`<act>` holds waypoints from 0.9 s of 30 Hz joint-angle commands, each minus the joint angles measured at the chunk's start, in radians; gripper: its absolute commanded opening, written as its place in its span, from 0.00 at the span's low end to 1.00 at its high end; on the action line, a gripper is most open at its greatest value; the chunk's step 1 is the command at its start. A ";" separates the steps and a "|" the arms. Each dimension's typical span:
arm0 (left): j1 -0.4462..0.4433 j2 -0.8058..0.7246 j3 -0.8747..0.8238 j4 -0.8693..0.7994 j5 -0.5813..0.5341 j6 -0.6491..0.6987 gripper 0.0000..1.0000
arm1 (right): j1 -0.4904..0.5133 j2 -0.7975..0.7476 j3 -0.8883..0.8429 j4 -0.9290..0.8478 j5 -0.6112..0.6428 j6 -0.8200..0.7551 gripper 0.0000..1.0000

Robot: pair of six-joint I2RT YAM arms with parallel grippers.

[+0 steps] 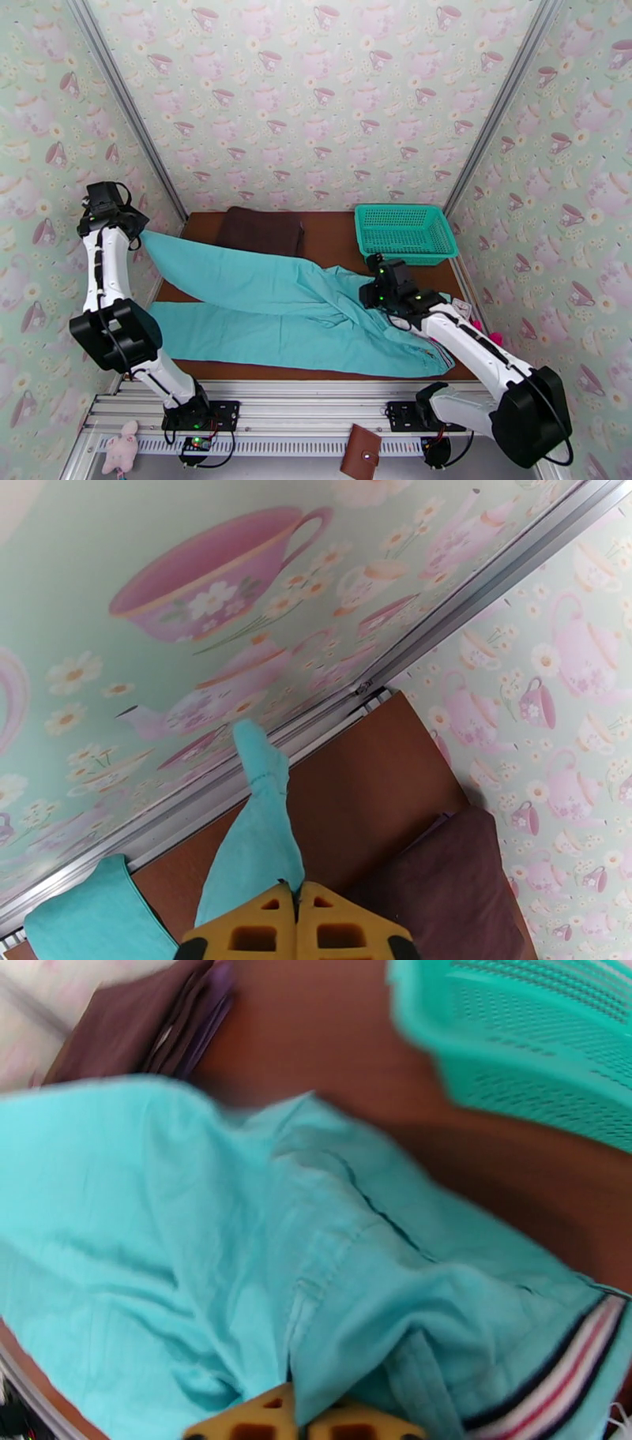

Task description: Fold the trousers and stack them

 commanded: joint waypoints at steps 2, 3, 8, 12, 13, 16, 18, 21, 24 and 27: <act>0.006 -0.030 -0.042 0.044 0.018 -0.021 0.00 | 0.022 -0.056 -0.022 -0.067 0.196 0.091 0.68; 0.006 -0.031 -0.045 0.048 0.018 -0.021 0.00 | 0.019 -0.078 -0.019 -0.081 0.234 0.090 0.68; 0.007 -0.039 -0.048 0.048 0.016 -0.012 0.00 | 0.020 -0.143 0.011 -0.175 0.349 0.124 0.65; 0.004 -0.038 -0.050 0.055 0.023 -0.013 0.00 | -0.031 -0.172 -0.012 -0.190 0.432 0.180 0.62; 0.002 -0.036 -0.049 0.055 0.028 -0.012 0.00 | -0.086 -0.175 -0.018 -0.182 0.408 0.182 0.59; 0.002 -0.033 -0.044 0.058 0.036 -0.014 0.00 | -0.239 -0.195 -0.074 -0.060 0.260 0.144 0.59; 0.002 -0.033 -0.042 0.057 0.035 -0.013 0.00 | -0.272 -0.196 -0.098 0.018 0.201 0.120 0.57; 0.001 -0.036 -0.043 0.055 0.032 -0.010 0.00 | -0.289 -0.171 -0.120 0.095 0.126 0.124 0.58; 0.002 -0.039 -0.047 0.055 0.030 -0.008 0.00 | -0.319 -0.138 -0.155 0.180 0.045 0.144 0.58; 0.000 -0.039 -0.045 0.052 0.032 -0.006 0.00 | -0.323 -0.124 -0.178 0.247 0.030 0.155 0.58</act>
